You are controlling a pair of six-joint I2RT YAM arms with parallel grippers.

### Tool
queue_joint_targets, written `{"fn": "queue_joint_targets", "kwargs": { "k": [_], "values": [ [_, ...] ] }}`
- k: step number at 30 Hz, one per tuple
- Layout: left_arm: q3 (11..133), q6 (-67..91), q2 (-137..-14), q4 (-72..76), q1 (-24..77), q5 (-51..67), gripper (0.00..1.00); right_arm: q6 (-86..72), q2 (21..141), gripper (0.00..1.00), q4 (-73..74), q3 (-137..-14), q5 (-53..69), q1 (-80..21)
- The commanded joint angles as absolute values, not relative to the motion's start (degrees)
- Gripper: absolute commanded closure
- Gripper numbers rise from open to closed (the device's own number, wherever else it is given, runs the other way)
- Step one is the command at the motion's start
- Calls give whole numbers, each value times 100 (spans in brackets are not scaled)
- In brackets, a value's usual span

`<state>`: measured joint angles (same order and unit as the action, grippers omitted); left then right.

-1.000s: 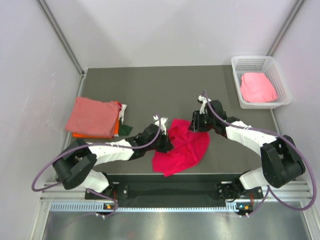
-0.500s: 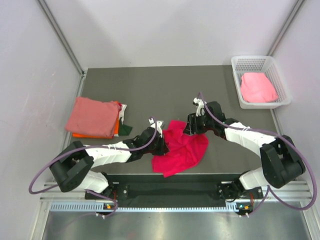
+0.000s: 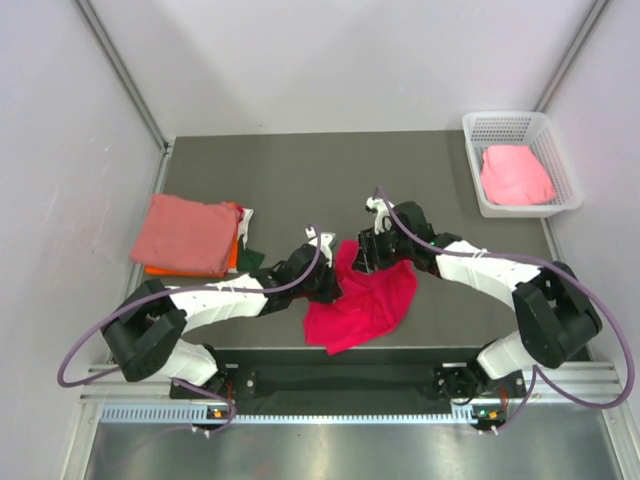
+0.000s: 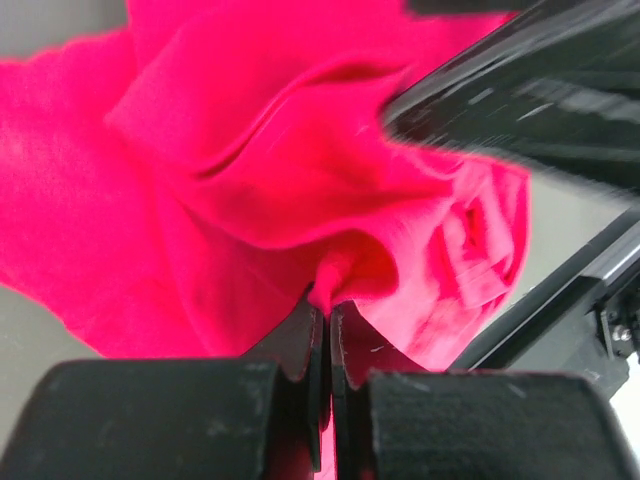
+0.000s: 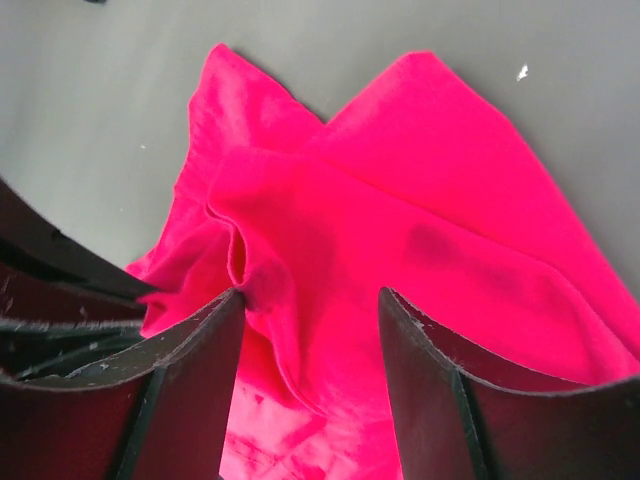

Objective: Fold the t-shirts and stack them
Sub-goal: Flatten the tshirt out

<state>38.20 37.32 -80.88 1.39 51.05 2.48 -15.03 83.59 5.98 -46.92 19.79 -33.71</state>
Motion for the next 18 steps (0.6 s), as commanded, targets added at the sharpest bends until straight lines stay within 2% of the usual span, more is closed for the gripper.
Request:
{"fn": "queue_joint_targets", "kwargs": {
  "k": [1, 10, 16, 18],
  "values": [
    [4227, 3507, -8068, 27, 5098, 228, 100, -1354, 8463, 44, 571, -5106, 1898, -3515],
    [4395, 3419, -8121, -185, 5098, 149, 100, -1055, 8630, 44, 826, -5282, 1837, -3788],
    [4412, 3428, -8025, -272, 5098, 97, 100, -1046, 8903, 49, 835, -5423, 1758, -3929],
    [4421, 3428, -7989, -290, 5098, 97, 100, -1081, 8982, 54, 826, -5475, 1723, -3946]
  ]
}}
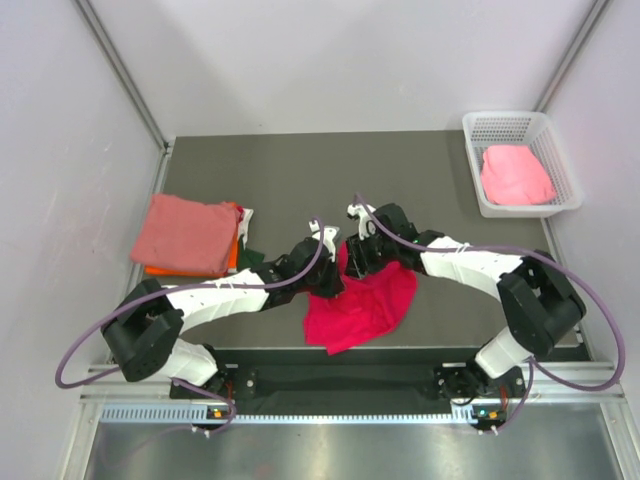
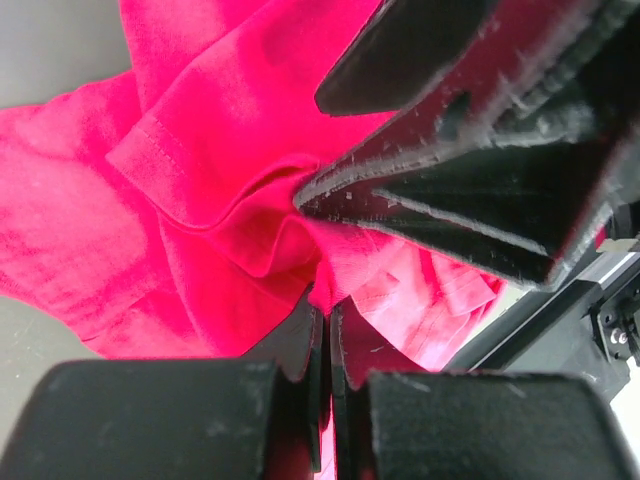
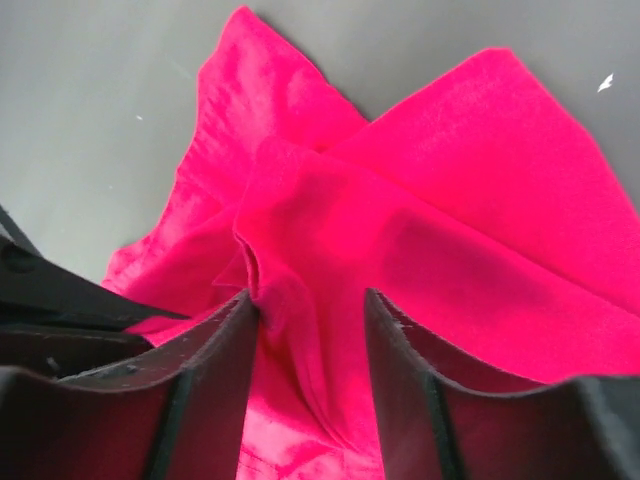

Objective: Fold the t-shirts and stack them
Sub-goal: Flatten the tshirt out

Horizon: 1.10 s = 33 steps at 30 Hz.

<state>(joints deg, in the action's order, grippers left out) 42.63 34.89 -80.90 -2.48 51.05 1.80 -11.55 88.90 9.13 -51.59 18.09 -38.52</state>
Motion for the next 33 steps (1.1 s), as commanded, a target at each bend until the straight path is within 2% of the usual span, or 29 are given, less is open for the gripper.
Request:
{"fn": "queue_joint_targets", "kwargs": {
  "k": [1, 2, 4, 5, 6, 11, 22, 24, 28, 29, 33],
  "values": [
    [4421, 3428, -7981, -290, 5098, 97, 100, -1098, 9061, 57, 826, -5528, 1697, -3938],
    [4421, 3428, -7972, -290, 5098, 97, 100, -1125, 9088, 70, 826, -5563, 1653, -3946],
    [4403, 3437, -7972, -290, 5098, 114, 100, -1195, 9105, 82, 800, -5633, 1547, -3938],
    [4369, 3445, -7980, -281, 5098, 123, 100, -1221, 9088, 96, 782, -5642, 1495, -3946],
    [4351, 3454, -7980, -273, 5098, 106, 100, -1317, 8957, 100, 660, -5582, 1364, -3920],
    [4228, 3454, -7937, -272, 5098, 53, 100, -1722, 8219, 100, 158, -5151, 1248, -3657],
    [4561, 3401, -7796, -975, 5054, -694, 100, -2188, 6471, 100, 1160, -5001, 492, -1926],
    [4754, 3349, -7770, -1203, 5045, -869, 95, -2241, 6250, 100, 1265, -4983, 510, -1627],
    [5132, 3278, -7770, -1598, 5036, -1194, 65, -2346, 5943, 100, 1503, -5010, 387, -1249],
    [5194, 3261, -7787, -1669, 5036, -1248, 49, -2425, 5863, 100, 1555, -4992, 343, -1091],
    [5195, 3278, -7665, -1810, 5027, -1344, 37, -2549, 5442, 100, 1669, -4861, 142, -642]
  ]
}}
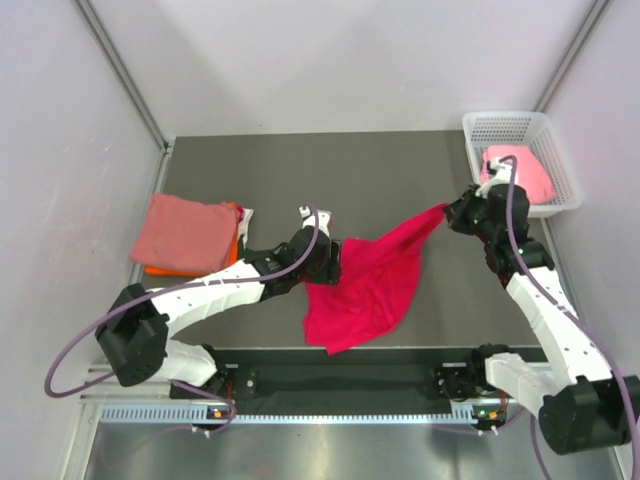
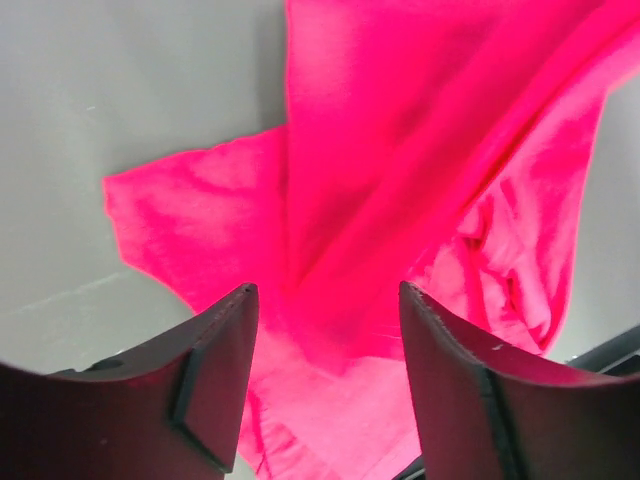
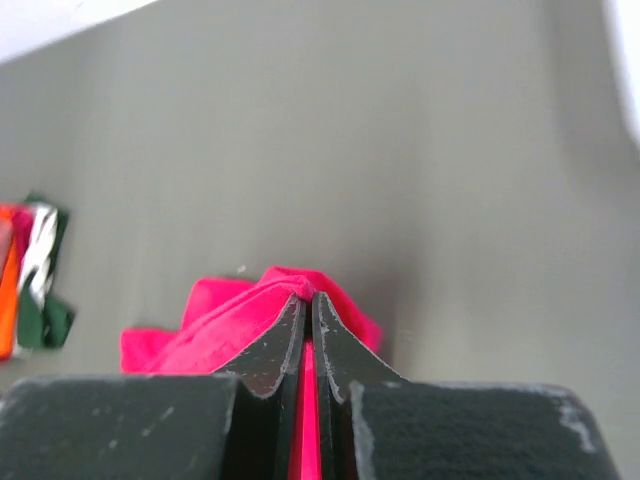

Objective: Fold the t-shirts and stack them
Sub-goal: Flatten the tshirt out

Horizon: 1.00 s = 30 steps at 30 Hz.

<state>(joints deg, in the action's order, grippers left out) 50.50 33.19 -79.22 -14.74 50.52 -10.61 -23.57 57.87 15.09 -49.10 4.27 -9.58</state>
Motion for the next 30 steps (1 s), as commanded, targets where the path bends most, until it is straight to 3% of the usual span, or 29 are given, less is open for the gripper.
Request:
{"fn": "queue_joint_targets", "kwargs": {
  "k": [1, 8, 22, 30],
  "values": [
    [5142, 3296, -7638, -1837, 5027, -1371, 35, -2558, 5397, 100, 1722, -4843, 62, -572],
    [4957, 3445, -7374, -2196, 5019, -1739, 31, -2725, 4984, 100, 1785, -4386, -518, -71],
    [4606, 3419, -7207, -2259, 4948, -1960, 31, -2724, 4922, 100, 1231, -3657, -26, 141],
    [4544, 3322, -7207, -2241, 4948, -1837, 32, -2760, 4589, 100, 1432, -3577, -773, 167]
  ]
}}
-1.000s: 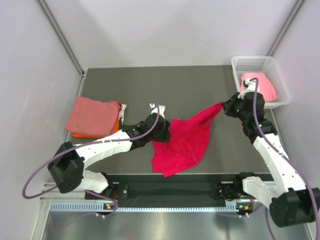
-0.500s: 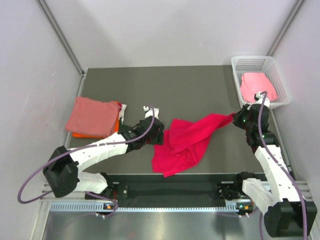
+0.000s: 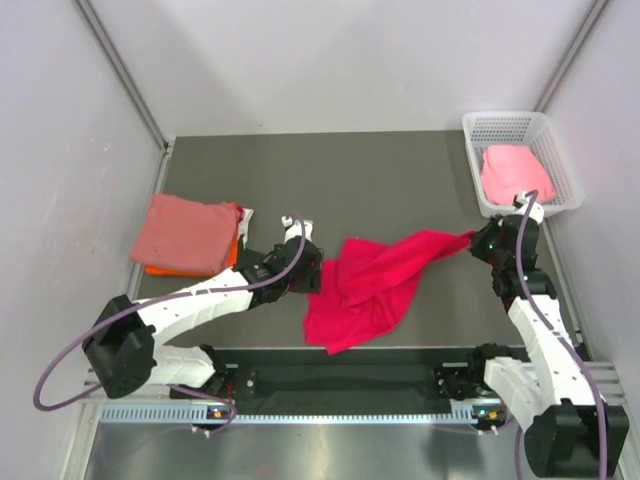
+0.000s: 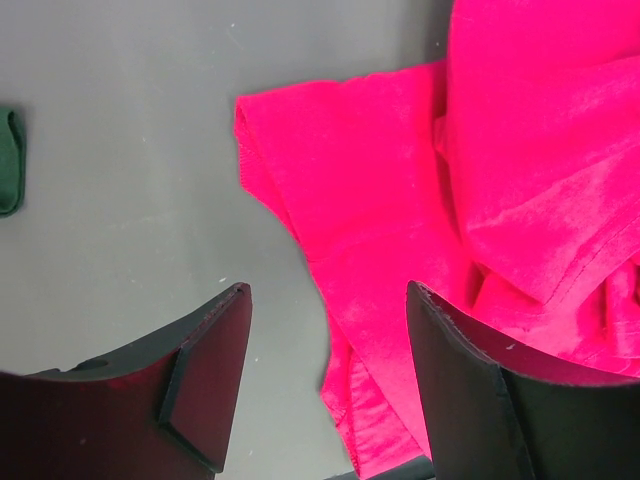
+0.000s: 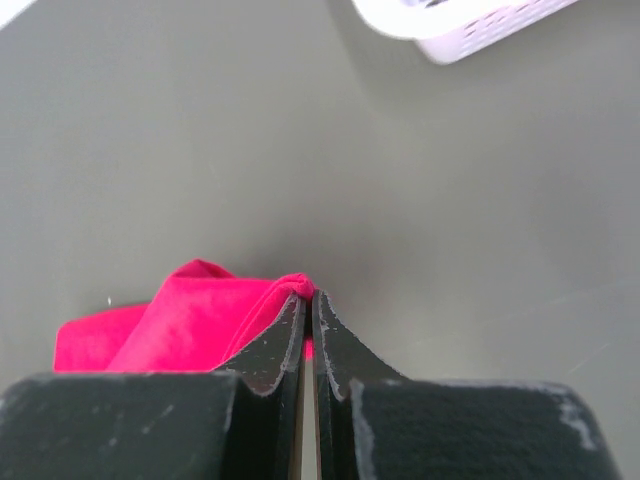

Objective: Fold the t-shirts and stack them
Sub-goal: Flatten the tshirt out

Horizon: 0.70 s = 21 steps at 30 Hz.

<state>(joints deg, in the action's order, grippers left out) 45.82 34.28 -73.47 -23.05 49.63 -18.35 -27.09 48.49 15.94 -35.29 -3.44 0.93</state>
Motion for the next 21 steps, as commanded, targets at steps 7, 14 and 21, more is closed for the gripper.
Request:
{"fn": "queue_joint_targets", "kwargs": {
  "k": [7, 14, 21],
  "values": [
    [4421, 3331, -7268, -2136, 4948, -1626, 33, -2812, 4474, 100, 1529, -3481, -1072, 176],
    [4403, 3340, -7277, -2083, 4948, -1635, 33, -2848, 4430, 100, 1433, -3340, -993, 176],
    [4395, 3322, -7453, -2074, 4957, -1029, 39, -2909, 4438, 100, 1433, -3278, -1107, 176]
  ]
}}
